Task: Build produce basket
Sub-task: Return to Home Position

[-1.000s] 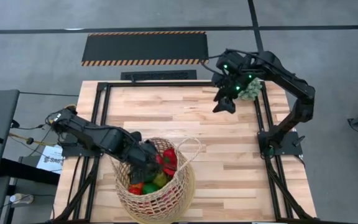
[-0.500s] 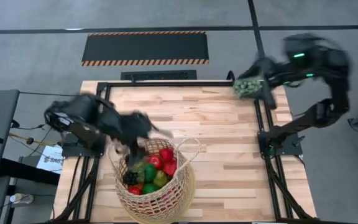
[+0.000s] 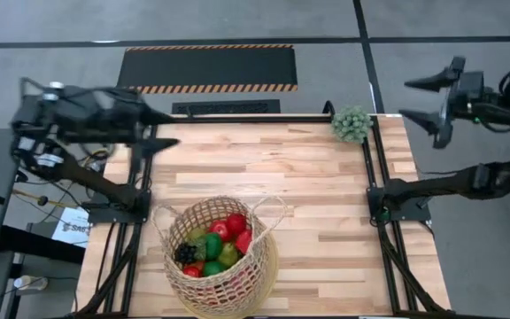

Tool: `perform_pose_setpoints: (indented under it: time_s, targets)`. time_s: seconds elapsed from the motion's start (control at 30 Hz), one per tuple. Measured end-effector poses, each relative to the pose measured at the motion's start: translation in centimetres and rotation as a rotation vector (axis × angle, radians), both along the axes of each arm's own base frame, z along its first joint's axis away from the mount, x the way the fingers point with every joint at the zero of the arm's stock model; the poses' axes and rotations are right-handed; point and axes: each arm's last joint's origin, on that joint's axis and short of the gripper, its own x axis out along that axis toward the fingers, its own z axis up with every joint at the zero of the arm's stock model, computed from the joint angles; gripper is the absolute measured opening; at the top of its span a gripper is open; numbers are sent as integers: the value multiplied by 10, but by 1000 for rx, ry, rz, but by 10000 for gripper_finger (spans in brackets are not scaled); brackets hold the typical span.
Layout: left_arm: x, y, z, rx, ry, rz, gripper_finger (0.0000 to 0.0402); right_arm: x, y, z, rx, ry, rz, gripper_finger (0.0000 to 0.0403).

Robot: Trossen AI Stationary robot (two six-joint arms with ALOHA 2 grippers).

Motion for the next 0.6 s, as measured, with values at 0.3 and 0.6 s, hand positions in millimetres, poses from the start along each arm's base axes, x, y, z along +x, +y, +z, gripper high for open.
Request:
perform_pose_setpoints:
  time_s: [0.3, 0.6]
  targets:
    - [-46, 5, -74, -36, -216, -34, 278, -11, 7, -76, 168, -125, -10, 327]
    - [-45, 5, -205, -173, -415, -17, 278, 5, -2, -201, 381, -406, -18, 327]
